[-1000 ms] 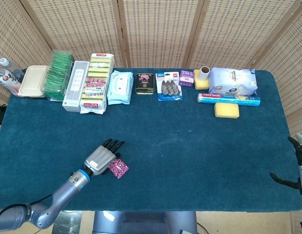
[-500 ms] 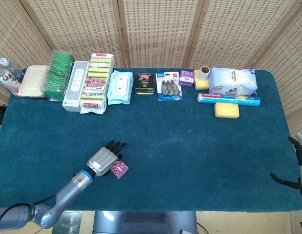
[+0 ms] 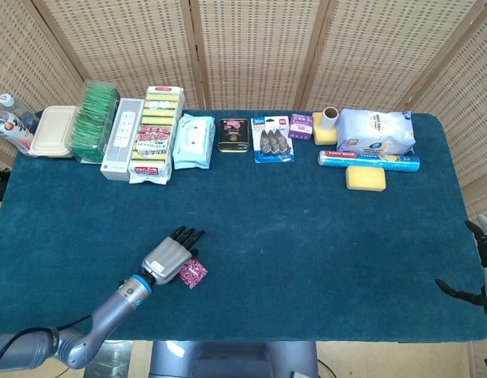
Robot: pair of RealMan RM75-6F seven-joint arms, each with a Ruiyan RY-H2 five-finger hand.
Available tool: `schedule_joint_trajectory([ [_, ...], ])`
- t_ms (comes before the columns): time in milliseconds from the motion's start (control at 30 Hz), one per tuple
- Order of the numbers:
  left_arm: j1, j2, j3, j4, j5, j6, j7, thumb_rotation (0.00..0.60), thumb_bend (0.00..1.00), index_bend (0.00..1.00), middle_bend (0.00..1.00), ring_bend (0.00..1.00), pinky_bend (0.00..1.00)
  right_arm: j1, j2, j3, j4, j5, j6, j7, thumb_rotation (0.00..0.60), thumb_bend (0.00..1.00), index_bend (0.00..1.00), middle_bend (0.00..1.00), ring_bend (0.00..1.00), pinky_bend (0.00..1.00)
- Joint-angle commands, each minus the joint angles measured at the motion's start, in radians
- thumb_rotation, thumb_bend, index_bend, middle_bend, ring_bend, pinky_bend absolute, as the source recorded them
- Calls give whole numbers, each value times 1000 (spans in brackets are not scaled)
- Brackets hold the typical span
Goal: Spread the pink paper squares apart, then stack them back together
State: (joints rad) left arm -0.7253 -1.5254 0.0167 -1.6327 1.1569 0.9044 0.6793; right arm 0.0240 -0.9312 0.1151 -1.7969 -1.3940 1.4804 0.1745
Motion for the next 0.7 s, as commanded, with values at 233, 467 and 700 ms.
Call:
schedule_joint_trajectory([
  [233, -11, -8, -4, -3, -31, 7, 25, 600, 245, 248, 0, 0, 72, -1, 1, 1, -1, 3, 0, 4, 600, 0, 58, 0, 0, 0],
  [467, -18, -14, -3, -7, -38, 8, 27, 600, 245, 211, 0, 0, 72, -2, 3, 3, -3, 6, 2, 7, 600, 0, 59, 0, 0, 0],
  [700, -16, -1, -6, -22, -34, 25, 13, 600, 245, 211, 0, 0, 72, -2, 4, 3, -1, 4, 2, 10, 600, 0, 58, 0, 0, 0],
])
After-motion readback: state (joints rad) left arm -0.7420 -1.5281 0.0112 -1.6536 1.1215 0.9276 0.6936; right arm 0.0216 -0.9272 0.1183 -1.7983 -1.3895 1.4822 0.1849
